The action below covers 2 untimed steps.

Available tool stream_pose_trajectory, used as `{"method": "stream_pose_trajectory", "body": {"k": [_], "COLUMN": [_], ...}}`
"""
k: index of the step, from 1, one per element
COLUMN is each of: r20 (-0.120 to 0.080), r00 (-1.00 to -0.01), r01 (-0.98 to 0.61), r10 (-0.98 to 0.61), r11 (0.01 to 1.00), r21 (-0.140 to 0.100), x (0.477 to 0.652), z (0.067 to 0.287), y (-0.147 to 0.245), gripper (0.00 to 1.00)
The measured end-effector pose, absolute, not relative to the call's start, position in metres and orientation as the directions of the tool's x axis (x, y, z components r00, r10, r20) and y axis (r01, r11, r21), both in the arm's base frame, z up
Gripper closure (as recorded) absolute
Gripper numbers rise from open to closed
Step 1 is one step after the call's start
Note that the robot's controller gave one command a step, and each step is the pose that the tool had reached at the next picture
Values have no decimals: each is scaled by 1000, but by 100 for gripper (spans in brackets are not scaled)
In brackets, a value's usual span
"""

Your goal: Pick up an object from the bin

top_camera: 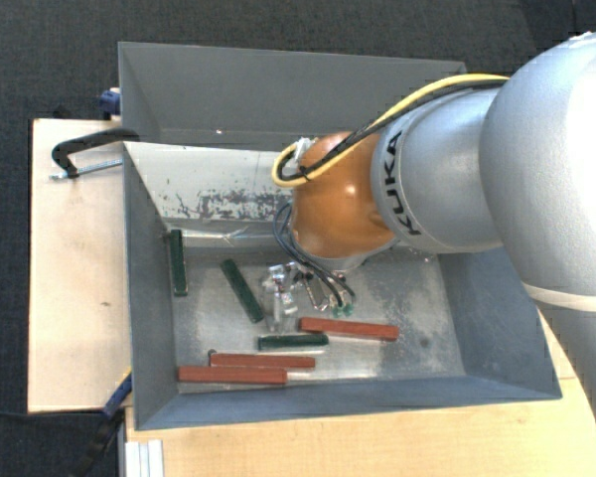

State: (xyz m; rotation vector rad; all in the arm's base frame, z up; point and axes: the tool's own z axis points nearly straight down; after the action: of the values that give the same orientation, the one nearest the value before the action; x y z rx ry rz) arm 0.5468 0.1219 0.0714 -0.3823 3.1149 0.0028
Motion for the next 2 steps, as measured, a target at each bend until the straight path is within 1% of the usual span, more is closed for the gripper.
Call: {"method": "stream_pose_trajectory", "body": {"k": [1,2], "r20": [-14,-14], "r00": [-971,-971], "r01": [-240,-240], "r10": [-240,-240], "r11": [971,971], "r21": [1,1], "x": [549,549], "z": [73,73], "y": [122,122], "gripper": [0,0]}}
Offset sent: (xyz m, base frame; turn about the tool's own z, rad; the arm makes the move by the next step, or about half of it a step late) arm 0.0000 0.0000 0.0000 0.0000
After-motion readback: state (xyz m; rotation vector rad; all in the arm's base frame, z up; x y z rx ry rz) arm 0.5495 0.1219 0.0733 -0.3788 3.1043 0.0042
